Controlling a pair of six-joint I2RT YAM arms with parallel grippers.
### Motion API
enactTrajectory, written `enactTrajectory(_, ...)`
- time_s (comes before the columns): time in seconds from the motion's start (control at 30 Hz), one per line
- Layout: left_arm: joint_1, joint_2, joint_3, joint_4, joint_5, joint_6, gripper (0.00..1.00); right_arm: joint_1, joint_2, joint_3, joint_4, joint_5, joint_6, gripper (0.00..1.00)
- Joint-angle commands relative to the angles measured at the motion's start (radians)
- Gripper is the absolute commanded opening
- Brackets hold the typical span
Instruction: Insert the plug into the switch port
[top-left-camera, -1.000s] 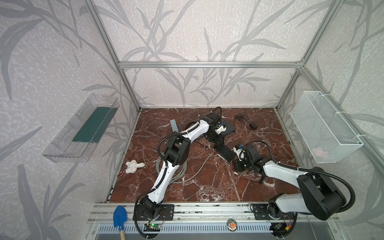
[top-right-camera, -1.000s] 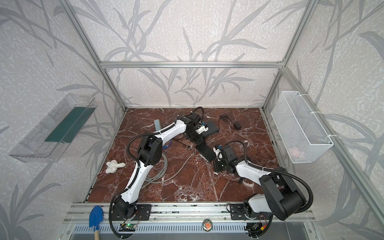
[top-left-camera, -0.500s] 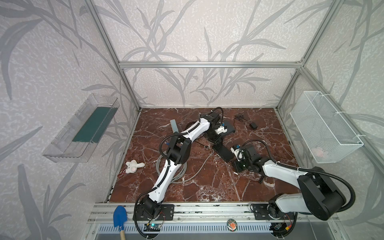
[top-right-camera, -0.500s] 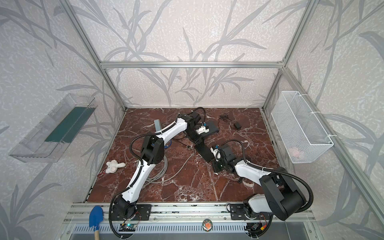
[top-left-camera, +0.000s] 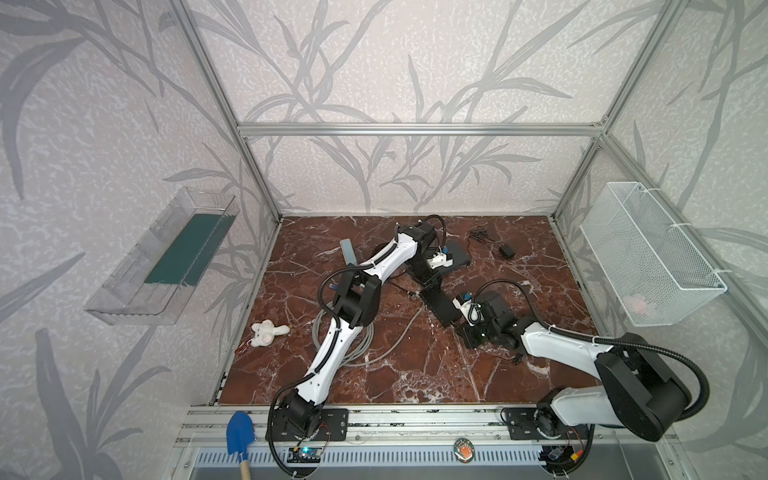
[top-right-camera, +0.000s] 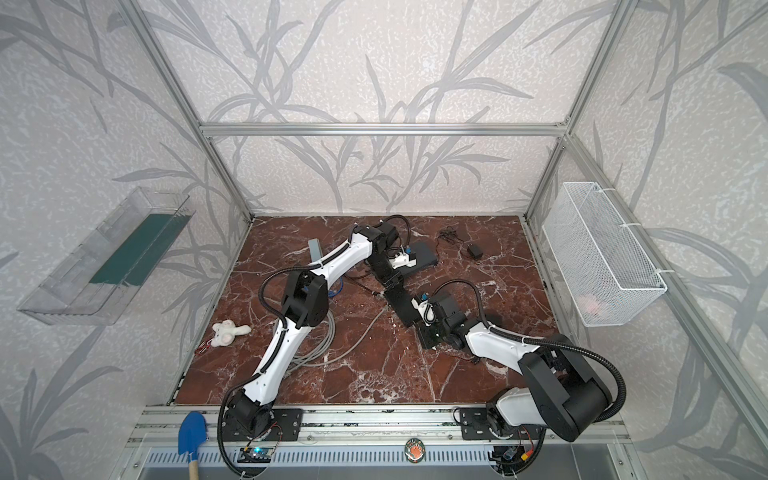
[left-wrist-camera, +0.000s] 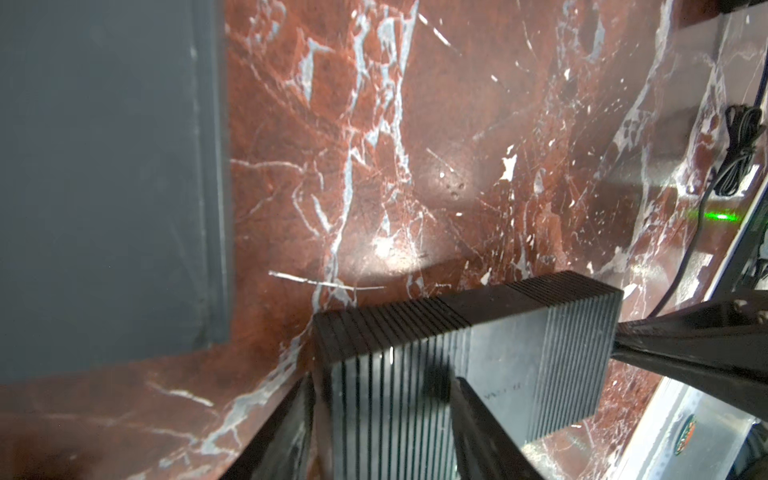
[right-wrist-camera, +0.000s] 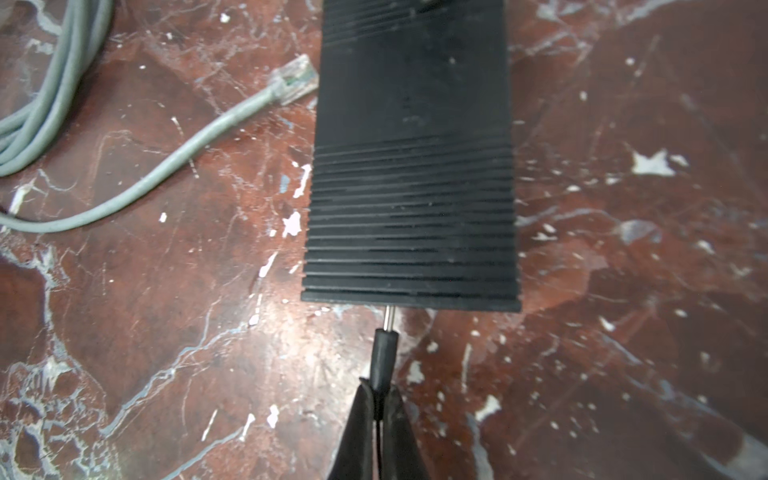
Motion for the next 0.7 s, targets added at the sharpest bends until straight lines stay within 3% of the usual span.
enactTrajectory(0.0, 0.003, 0.016, 0.028, -0.061, 0.048, 0.077, 0.55, 0.007, -0.028, -0.004, 0.036, 0.016, -0.012, 0.04)
enactTrajectory(0.47, -0.009, 0.019, 0.021, -0.06, 0.052, 0.09, 0.54, 0.043, 0.071, -0.006, 0.132, 0.078, 0.005, 0.04)
enactTrajectory(0.67, -0.021, 0.019, 0.006, -0.034, 0.033, 0.088, 0.54, 0.087, 0.047, -0.027, 0.147, 0.133, -0.017, 0.04)
